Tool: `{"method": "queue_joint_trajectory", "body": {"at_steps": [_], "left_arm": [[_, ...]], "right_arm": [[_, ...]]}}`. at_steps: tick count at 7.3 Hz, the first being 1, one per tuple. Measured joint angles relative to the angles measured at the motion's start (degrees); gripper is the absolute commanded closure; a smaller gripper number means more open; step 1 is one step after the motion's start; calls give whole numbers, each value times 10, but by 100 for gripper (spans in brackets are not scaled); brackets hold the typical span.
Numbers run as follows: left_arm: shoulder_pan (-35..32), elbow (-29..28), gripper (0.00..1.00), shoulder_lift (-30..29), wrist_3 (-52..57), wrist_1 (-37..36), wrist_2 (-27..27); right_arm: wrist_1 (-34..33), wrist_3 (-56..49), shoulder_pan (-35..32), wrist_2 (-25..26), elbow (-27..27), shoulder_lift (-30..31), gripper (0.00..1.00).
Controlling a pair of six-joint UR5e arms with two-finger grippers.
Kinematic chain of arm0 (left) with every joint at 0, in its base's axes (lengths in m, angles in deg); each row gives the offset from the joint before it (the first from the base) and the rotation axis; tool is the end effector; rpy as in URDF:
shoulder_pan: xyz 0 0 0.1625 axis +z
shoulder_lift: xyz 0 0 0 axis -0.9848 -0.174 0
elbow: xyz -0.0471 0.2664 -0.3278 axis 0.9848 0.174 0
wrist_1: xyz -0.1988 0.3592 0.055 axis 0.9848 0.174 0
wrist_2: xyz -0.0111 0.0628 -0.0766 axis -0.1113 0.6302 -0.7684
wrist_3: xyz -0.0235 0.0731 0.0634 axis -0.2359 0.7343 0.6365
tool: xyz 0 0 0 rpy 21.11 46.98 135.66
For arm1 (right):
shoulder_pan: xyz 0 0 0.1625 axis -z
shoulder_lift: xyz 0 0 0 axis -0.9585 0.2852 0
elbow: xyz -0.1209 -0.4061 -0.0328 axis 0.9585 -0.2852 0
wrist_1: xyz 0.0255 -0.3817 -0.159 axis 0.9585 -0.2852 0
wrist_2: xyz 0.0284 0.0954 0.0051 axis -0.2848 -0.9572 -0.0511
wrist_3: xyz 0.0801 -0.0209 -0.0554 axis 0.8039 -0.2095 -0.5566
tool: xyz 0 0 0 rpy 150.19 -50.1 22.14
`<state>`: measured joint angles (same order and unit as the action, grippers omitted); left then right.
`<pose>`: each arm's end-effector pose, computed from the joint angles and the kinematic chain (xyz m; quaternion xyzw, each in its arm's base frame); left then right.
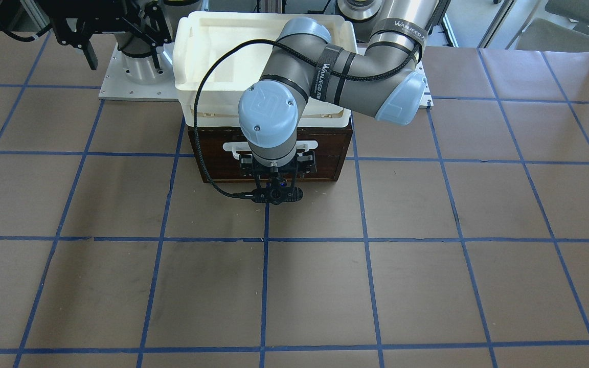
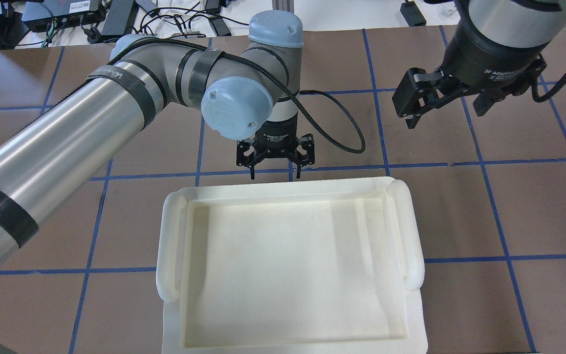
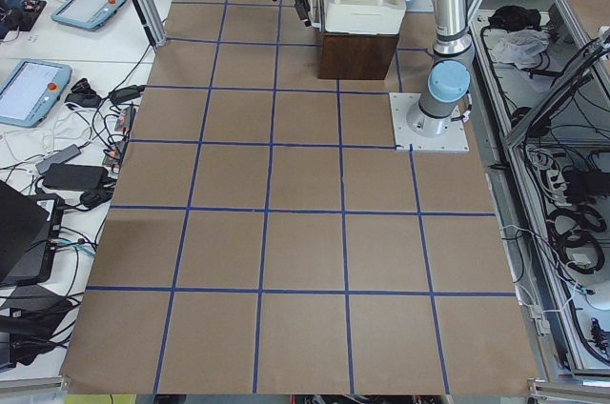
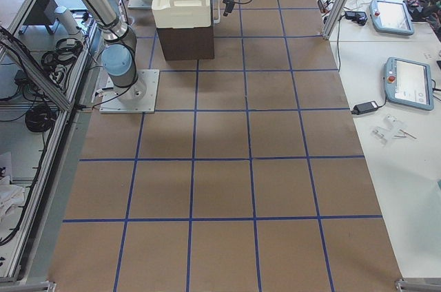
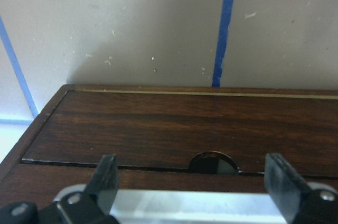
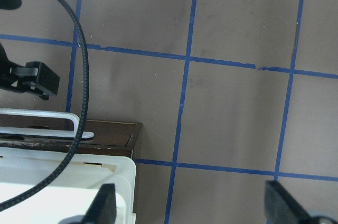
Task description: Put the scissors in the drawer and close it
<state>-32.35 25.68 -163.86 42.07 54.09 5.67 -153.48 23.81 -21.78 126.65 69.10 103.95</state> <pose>-0.3580 -0.5193 0.3140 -0.0180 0.9930 0.1085 0.0436 0.1663 -0.4100 0.5664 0.0641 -0.9965 0.0476 0.0230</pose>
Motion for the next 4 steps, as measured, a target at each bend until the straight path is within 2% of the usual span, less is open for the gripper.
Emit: {"method": "queue_joint_trajectory", "body": {"at_steps": [2,4], "left_arm": [[14,-11,0,21,3,-41,28],[33,-18,0,73,5,-32,33]], "right_arm": [[2,0,1,2,0,6,0],[4,0,2,5,0,12,0]]}}
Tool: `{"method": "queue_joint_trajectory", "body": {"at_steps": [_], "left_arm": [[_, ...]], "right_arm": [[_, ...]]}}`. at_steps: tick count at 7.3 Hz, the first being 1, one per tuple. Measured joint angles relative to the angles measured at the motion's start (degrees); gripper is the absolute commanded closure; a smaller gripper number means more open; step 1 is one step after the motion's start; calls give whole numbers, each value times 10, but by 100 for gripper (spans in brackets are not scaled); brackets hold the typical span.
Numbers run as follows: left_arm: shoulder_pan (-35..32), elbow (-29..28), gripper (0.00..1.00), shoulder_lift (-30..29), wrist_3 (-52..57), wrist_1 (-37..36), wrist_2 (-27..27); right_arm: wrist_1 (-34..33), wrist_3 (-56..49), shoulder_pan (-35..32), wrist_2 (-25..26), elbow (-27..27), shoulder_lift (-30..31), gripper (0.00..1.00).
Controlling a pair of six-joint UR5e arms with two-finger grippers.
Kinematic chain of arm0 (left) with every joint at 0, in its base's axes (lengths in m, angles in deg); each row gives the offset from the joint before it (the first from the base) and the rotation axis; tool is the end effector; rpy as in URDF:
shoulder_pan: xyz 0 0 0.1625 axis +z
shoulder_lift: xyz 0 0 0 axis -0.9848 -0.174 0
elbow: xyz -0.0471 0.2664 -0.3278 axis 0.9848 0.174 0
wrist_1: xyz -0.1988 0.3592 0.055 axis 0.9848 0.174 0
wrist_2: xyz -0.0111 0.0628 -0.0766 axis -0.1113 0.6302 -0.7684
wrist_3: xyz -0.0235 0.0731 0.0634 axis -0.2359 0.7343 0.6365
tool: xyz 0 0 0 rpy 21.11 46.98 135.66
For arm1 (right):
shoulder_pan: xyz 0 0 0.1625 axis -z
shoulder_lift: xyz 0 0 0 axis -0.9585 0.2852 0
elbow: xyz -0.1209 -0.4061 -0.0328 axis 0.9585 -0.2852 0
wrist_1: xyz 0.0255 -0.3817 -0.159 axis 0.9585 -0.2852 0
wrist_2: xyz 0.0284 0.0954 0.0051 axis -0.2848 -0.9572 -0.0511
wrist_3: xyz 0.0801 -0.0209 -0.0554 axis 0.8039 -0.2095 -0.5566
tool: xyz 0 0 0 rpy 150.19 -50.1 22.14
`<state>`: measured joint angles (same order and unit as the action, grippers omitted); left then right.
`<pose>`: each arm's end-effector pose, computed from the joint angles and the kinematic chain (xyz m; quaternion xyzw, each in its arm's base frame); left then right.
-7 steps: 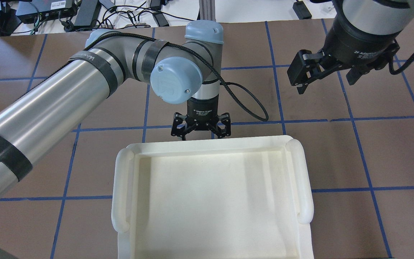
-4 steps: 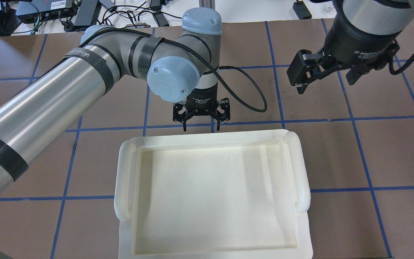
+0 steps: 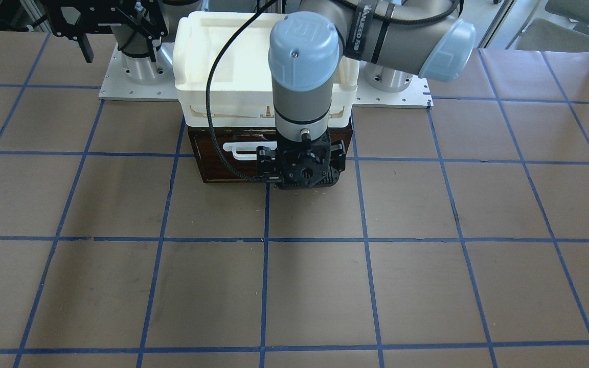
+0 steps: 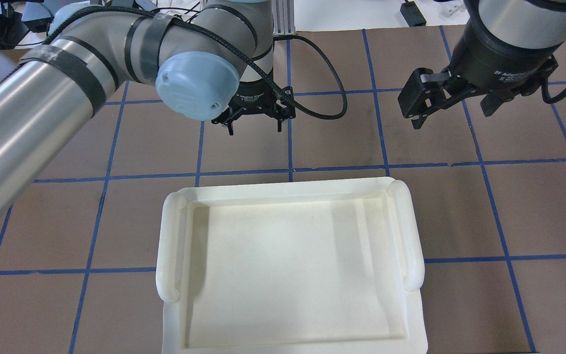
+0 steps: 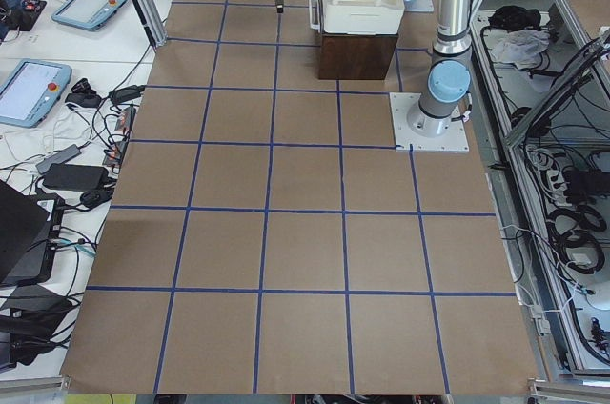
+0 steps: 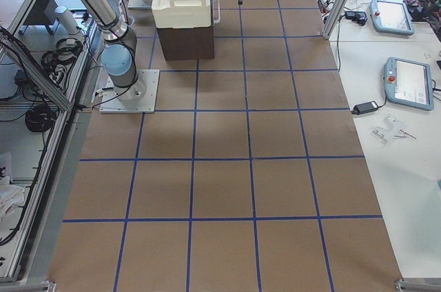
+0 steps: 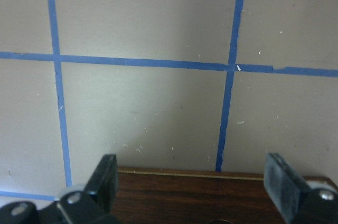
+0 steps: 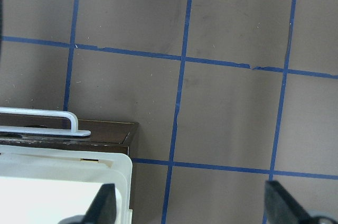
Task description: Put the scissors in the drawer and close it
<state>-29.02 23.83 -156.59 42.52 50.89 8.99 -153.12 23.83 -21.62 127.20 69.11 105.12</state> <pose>-0.3177 -0.5290 0.4116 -0.0426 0.9987 -0.0005 0.0277 0.1634 -0.4017 0.5742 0.0621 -0.9962 0.0547 0.0277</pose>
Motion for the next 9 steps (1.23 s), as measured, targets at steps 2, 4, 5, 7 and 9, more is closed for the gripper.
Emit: {"method": "queue_joint_trajectory", "body": {"at_steps": [2,4,5,7,9], "left_arm": [[6,3,0,66,-1,36,13],[8,16,0,144,-6,107,25],[11,33,0,176,-7,118,28],[37,51,0,217,-1,96,80],[66,50,0,229,23,88,87]], "right_arm": [[0,0,0,-1,0,7,0],[-2,0,0,2,0,11,0],[0,0,0,3,0,13,0],[1,0,0,2,0,24,0],[5,1,0,-2,1,25,0]]}}
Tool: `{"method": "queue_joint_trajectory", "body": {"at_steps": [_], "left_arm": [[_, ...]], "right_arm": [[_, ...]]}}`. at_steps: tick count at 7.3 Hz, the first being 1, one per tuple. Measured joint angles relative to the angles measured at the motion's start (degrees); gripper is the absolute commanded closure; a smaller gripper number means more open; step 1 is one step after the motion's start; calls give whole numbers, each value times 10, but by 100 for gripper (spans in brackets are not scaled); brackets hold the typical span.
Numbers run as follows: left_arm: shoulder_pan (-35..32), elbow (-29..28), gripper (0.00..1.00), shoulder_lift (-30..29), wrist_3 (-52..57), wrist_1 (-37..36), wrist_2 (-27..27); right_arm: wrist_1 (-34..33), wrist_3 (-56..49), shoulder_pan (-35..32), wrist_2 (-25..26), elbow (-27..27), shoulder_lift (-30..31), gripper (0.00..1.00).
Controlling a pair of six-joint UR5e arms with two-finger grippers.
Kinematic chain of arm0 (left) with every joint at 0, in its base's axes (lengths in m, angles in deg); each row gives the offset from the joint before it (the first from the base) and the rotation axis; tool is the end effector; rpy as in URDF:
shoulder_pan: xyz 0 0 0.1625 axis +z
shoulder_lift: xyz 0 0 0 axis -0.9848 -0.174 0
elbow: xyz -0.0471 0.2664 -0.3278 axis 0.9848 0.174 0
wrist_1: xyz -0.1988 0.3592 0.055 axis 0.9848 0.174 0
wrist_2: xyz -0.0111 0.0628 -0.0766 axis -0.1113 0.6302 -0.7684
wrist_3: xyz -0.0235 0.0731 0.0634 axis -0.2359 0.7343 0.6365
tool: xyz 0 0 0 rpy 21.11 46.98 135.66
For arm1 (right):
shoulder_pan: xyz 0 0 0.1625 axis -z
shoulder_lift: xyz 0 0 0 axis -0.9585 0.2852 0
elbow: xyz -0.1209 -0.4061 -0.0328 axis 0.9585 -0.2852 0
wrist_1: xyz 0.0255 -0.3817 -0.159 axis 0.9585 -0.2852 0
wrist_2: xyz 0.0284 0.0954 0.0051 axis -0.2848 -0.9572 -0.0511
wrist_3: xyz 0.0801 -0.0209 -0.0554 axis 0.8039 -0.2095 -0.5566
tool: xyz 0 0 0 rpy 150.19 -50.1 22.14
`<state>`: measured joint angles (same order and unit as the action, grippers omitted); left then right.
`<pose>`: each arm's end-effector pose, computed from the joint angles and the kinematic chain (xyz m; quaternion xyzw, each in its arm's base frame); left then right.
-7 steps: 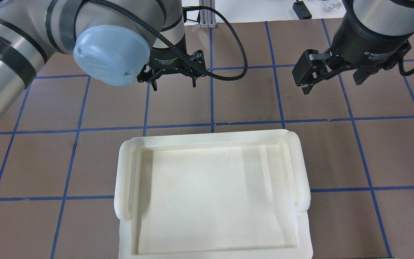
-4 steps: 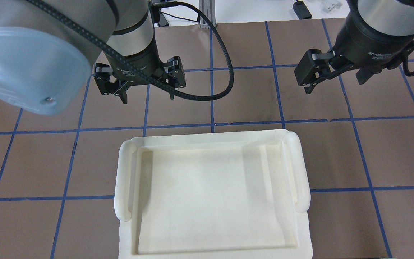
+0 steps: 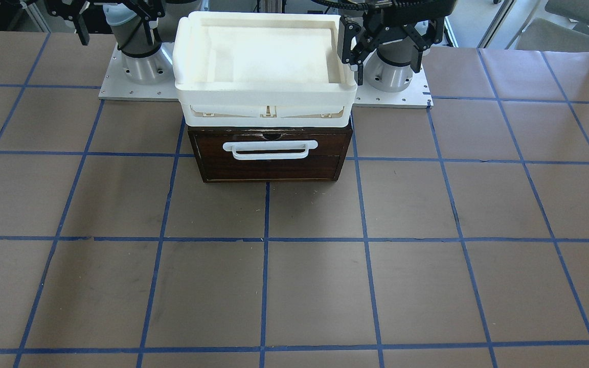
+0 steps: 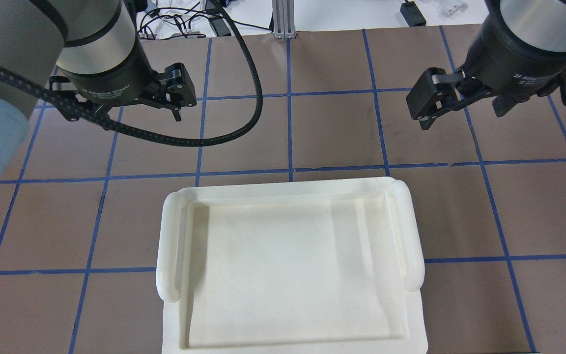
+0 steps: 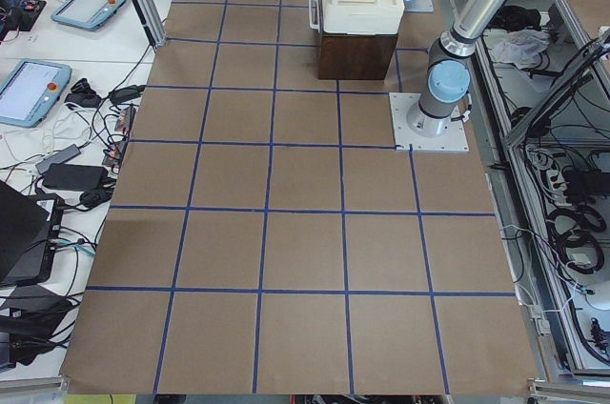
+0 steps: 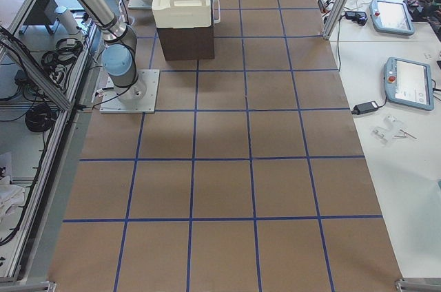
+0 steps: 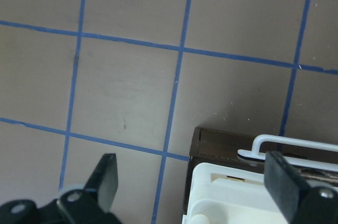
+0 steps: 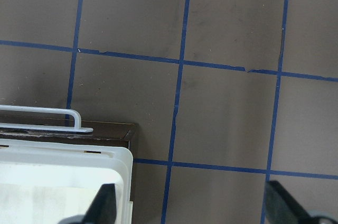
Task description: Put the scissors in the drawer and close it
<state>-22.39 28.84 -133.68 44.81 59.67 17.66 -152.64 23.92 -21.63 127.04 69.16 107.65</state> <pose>-0.2067 -0.4143 0.5661 -0.0872 0.9886 -0.0960 0.0765 0.1620 -0.3824 0.5907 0.0609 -0.9952 0.0721 0.0258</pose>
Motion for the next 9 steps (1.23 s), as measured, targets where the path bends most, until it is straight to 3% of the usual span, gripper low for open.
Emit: {"method": "queue_joint_trajectory", "body": {"at_steps": [4,9], "left_arm": [[117,-20,0,-1,138,4,-119],[104,-69,0,-48,144,35,-124]], "right_arm": [[6,1,1,2,0,1,0],[3,10,-2,-3,0,0,0]]}}
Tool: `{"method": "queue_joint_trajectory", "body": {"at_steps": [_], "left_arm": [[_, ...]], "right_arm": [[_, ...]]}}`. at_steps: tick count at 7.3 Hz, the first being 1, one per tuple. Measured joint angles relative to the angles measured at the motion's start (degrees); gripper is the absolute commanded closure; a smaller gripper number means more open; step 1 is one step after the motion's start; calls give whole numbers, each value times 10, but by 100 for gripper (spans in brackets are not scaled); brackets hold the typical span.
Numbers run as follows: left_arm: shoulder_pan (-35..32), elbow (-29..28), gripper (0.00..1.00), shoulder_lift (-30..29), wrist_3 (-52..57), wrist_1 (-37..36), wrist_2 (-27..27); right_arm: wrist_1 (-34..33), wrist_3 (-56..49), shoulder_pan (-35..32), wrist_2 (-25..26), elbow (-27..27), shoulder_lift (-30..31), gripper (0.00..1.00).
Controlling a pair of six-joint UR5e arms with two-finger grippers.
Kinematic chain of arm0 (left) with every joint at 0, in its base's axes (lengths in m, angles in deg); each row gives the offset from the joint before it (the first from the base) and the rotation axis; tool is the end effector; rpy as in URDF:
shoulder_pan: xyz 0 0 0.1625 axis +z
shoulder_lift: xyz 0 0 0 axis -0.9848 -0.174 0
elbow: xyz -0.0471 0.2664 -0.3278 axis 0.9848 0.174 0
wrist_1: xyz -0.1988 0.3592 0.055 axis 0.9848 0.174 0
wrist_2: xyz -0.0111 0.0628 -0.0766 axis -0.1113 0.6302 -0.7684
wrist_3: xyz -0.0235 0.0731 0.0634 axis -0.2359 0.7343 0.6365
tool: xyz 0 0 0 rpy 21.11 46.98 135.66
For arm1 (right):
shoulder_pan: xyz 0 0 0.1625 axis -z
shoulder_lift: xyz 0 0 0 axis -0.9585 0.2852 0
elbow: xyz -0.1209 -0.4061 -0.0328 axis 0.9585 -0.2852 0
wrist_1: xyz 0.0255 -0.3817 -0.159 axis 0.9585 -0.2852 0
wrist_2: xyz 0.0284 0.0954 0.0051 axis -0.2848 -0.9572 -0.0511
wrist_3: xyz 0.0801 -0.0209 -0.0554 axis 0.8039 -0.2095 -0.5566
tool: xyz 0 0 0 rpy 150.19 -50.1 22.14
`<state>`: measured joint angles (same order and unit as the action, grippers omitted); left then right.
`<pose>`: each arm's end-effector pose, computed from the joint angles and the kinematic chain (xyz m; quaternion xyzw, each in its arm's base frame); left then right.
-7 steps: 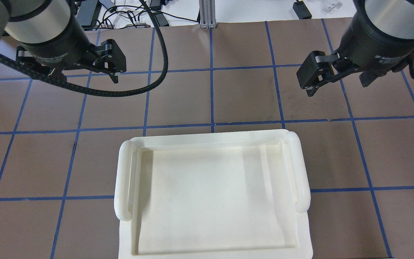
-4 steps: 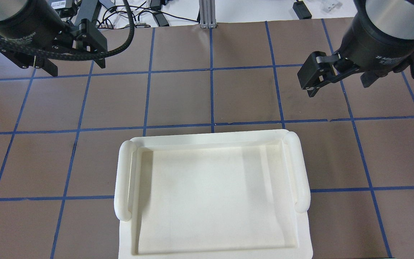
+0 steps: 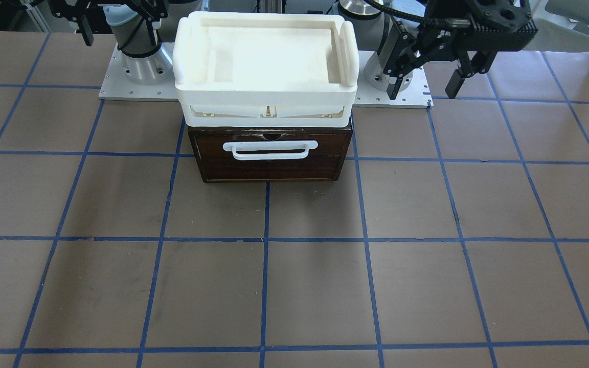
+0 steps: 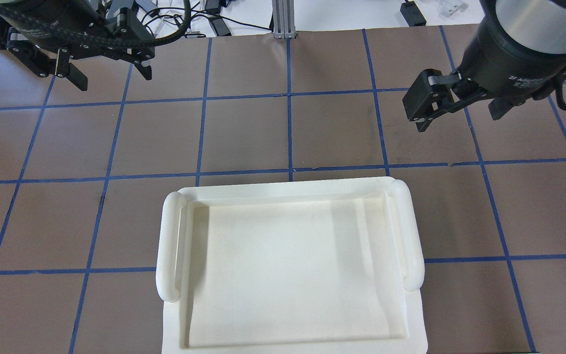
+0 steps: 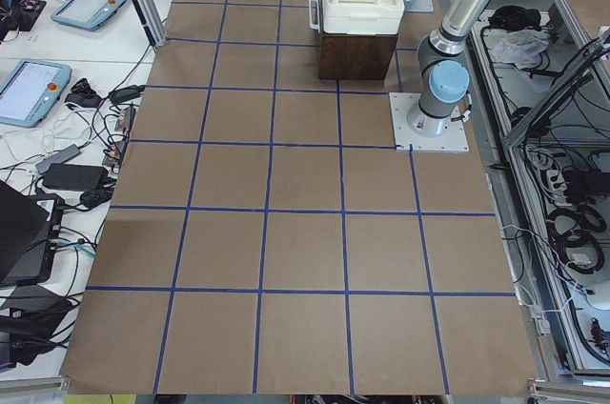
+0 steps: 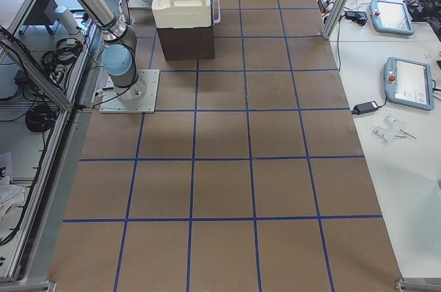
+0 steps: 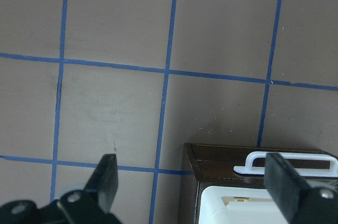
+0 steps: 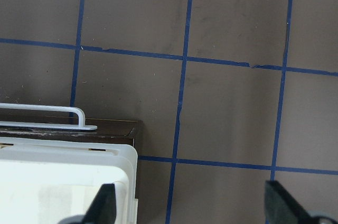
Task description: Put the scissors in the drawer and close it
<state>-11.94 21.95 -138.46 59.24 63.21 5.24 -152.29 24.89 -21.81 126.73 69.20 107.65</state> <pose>-0.1506 -0.4750 0.5782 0.0456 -0.9973 0.0567 0.0112 0.1637 -0.3814 0.5896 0.0543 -0.9959 0.0689 0.0225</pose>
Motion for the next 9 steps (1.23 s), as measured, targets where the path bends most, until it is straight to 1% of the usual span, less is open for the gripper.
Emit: {"method": "queue_joint_trajectory", "body": {"at_steps": [3,4,6,7,9], "left_arm": [[-18,26,0,-6,8,-8,27],[-18,28,0,-6,19,-18,28],[-18,22,0,-8,49,-69,29],[-18,17,0,-8,49,-81,28],[-23,13,0,0,44,-79,18]], "right_arm": [[-4,0,0,0,0,1,0],[-4,0,0,-2,-1,4,0],[-4,0,-1,-2,-1,7,0],[-4,0,-1,-2,-1,7,0],[-5,-1,-1,-4,-1,8,0]]}}
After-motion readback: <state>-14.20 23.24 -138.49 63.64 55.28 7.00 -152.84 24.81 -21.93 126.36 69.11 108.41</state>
